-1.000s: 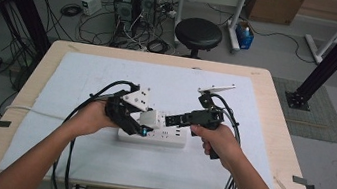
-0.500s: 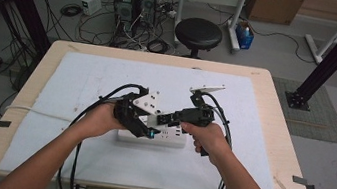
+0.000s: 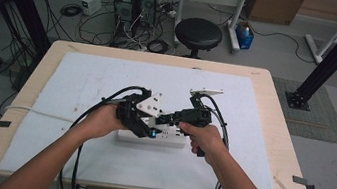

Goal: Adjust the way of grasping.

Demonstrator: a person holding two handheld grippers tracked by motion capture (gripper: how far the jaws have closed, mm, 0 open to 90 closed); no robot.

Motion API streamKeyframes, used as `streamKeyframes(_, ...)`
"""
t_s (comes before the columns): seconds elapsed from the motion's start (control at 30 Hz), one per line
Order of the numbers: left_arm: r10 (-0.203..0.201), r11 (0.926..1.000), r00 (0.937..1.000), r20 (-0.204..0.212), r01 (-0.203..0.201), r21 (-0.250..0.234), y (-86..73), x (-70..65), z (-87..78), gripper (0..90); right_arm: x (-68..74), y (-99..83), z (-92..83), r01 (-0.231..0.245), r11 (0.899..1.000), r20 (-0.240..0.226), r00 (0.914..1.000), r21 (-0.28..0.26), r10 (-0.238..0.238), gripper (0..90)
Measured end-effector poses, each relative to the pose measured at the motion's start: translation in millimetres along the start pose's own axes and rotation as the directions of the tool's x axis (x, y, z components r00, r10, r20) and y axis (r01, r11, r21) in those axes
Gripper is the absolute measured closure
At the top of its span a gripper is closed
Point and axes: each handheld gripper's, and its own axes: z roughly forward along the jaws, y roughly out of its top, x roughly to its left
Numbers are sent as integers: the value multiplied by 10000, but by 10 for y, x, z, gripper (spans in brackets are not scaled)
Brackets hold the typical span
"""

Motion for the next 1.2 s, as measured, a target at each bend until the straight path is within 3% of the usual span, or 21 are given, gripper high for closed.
streamKeyframes(0.07, -276, 9996, 9996, 31, 276, 71, 15, 2, 17, 417, -25, 0, -5, -47, 10000, -96, 9999, -67, 47, 619)
streamKeyframes(0.13, -835, 9964, 9964, -169, 837, 138, 20, 31, 7, 254, -48, -8, -19, 172, 9997, 157, 9997, -154, -170, 620)
streamKeyframes(0.17, -1014, 9948, 9947, -143, 1014, 51, 7, 41, -13, 232, -62, -13, -34, 297, 9994, 222, 9993, -185, -293, 620)
streamKeyframes(0.2, -1071, 9942, 9941, -142, 1072, 54, -12, 53, -39, 231, -81, -27, -90, 677, 9975, 726, 9952, -179, -663, 620)
streamKeyframes(0.23, -1161, 9932, 9931, -169, 1163, 102, -35, 66, -63, 231, -81, -27, -90, 677, 9975, 726, 9952, -179, -663, 620)
streamKeyframes(0.33, -1709, 9845, 9845, -390, 1722, 329, -130, 107, -123, 184, -117, -56, -208, 1339, 9908, 1057, 9857, -195, -1311, 620)
streamKeyframes(0.37, -1823, 9817, 9817, -557, 1848, 453, -168, 122, -141, 184, -133, -62, -245, 1492, 9886, 913, 9849, -176, -1470, 620)
streamKeyframes(0.53, -2393, 9682, 9677, -797, 2440, 554, -359, 203, -264, 184, -136, -101, -450, 2596, 9644, 1527, 9563, -501, -2495, 620)
streamKeyframes(0.63, -2645, 9612, 9601, -905, 2701, 561, -455, 244, -340, 185, -139, -118, -542, 3163, 9478, 2233, 9275, -412, -2999, 619)
streamKeyframes(0.67, -2746, 9582, 9567, -971, 2806, 557, -484, 251, -358, 185, -132, -124, -565, 3461, 9380, 2506, 9100, -210, -3302, 620)
streamKeyframes(0.73, -2877, 9530, 9519, -1051, 2954, 666, -544, 276, -393, 185, -99, -142, -586, 4367, 8988, 3178, 8474, 383, -4253, 619)
streamKeyframes(0.8, -3044, 9467, 9467, -1055, 3129, 762, -605, 298, -420, 184, -65, -166, -607, 5030, 8614, 3542, 7946, 709, -4931, 620)
streamKeyframes(0.83, -3139, 9430, 9438, -1031, 3226, 815, -636, 309, -429, 184, -41, -179, -618, 5364, 8393, 3723, 7637, 888, -5274, 619)
streamKeyframes(0.87, -3209, 9392, 9412, -1055, 3306, 928, -666, 322, -440, 185, -20, -184, -627, 5620, 8191, 3968, 7298, 1153, -5567, 620)
streamKeyframes(0.9, -3263, 9351, 9390, -1086, 3374, 1083, -698, 336, -451, 184, -1, -187, -632, 5784, 8028, 4133, 7017, 1451, -5803, 619)
streamKeyframes(0.93, -3318, 9311, 9369, -1104, 3441, 1212, -726, 343, -460, 184, 11, -184, -639, 5697, 8034, 4261, 6921, 1730, -5826, 620)
streamKeyframes(1.03, -3381, 9193, 9352, -1048, 3521, 1757, -805, 367, -495, 184, 35, -177, -655, 5430, 7969, 4864, 6384, 2647, -5966, 620)
streamKeyframes(1.07, -3480, 9131, 9320, -1012, 3614, 1887, -831, 370, -504, 184, 40, -176, -661, 5462, 7829, 4916, 6153, 2978, -6162, 620)
streamKeyframes(1.1, -3407, 9112, 9351, -980, 3540, 2105, -857, 383, -523, 185, 53, -180, -665, 5508, 7666, 4965, 5893, 3302, -6373, 620)
streamKeyframes(1.17, -3340, 9068, 9359, -1120, 3514, 2326, -912, 396, -559, 185, 74, -181, -682, 5367, 7493, 5210, 5430, 3879, -6586, 620)
streamKeyframes(1.2, -3334, 9033, 9366, -1078, 3501, 2479, -940, 408, -583, 185, 79, -176, -704, 5266, 7474, 5397, 5222, 4051, -6604, 620)
